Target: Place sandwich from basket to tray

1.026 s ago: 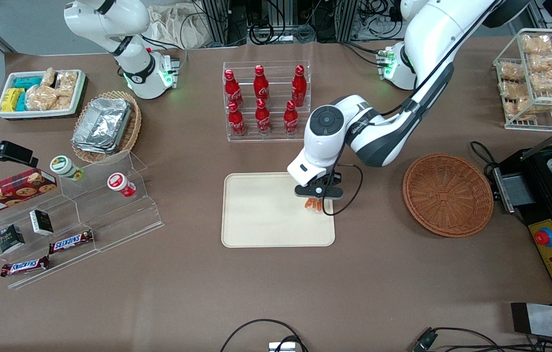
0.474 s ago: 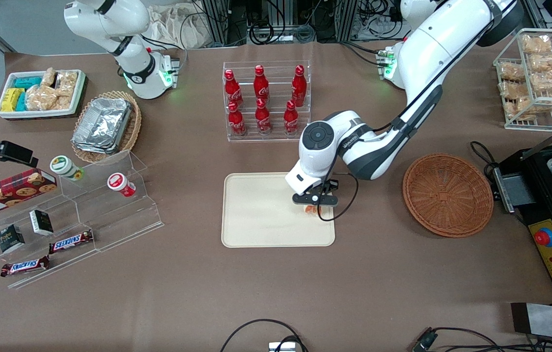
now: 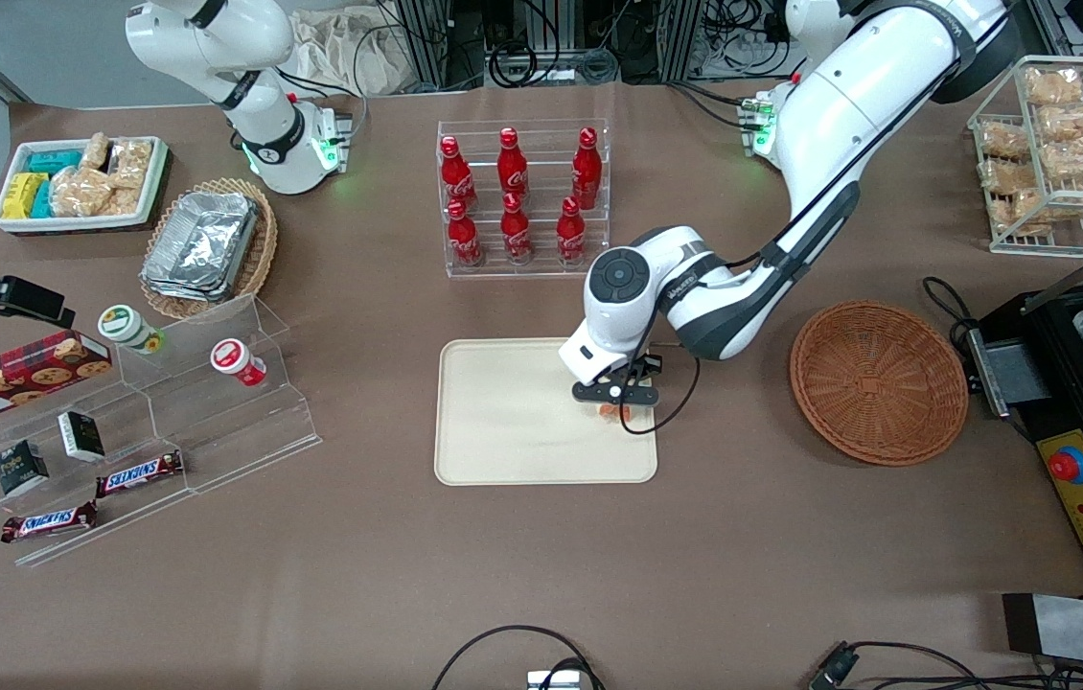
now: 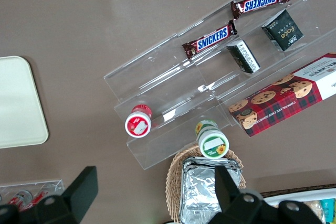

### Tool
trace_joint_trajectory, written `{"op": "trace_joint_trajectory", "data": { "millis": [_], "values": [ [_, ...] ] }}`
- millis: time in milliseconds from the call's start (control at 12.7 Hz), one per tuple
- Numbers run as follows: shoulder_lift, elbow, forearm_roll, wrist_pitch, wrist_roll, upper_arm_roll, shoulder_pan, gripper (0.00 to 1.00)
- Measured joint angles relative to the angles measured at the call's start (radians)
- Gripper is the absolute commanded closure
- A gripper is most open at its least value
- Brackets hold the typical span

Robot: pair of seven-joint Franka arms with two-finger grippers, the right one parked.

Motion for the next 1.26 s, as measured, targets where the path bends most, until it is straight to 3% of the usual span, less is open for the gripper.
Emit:
{"op": "trace_joint_trajectory", "data": {
  "millis": [316,474,1263],
  "values": [
    [0.005,0.006,0.001,0.0,-0.002,0.0,-0.005,0.35],
    [0.005,0.01,0.001,0.0,-0.009,0.0,-0.005,0.29],
    [-0.022,0.072,0.001,-0.065,-0.024,0.004,0.031,0.29]
  ]
}}
